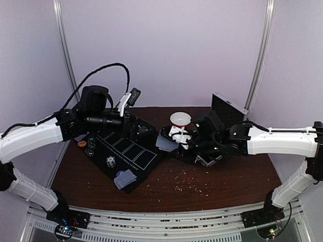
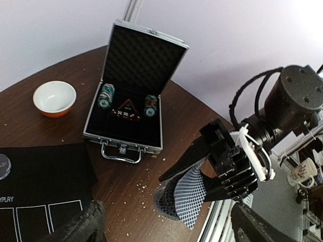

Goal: Distribute texas hold em gaming equipment
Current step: Pick up the poker card from the face-down deck piles.

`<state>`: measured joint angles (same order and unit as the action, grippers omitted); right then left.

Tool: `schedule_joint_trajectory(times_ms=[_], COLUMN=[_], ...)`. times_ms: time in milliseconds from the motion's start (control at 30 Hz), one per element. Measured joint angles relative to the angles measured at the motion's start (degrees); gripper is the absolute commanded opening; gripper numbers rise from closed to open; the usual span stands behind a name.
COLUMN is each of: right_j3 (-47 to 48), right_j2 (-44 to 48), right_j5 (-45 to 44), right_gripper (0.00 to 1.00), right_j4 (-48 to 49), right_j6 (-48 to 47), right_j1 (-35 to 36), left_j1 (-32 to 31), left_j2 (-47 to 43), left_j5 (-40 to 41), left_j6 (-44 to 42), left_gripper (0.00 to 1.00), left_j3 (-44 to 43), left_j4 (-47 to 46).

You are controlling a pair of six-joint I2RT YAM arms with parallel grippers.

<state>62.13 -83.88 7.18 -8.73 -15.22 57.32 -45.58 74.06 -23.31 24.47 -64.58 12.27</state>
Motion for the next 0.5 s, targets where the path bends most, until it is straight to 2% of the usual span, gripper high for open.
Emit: schedule_joint_trajectory(times_ms=[100, 333, 500], right_j3=[0.5, 1.9, 3.2], right_j2=[-0.5, -2.7, -4.1], right_j5=[0.0, 0.2, 0.3], right_gripper=[0.39, 0.39, 0.39], right_j4=[0.1, 0.2, 0.3], right_j6=[0.0, 0.0, 0.0], right_j1=[0.0, 0.0, 0.0], left_j1=[0.0, 0.0, 0.0], left_j2=[3.0, 6.8, 8.7], left_j5=[-4.1, -6.3, -5.2], left_j6=[-4.1, -8.3, -8.9], left_gripper=[0.71, 0.59, 0.38], left_j3=[-0.9, -0.9, -1.8], left_j4=[0.9, 1.8, 1.5])
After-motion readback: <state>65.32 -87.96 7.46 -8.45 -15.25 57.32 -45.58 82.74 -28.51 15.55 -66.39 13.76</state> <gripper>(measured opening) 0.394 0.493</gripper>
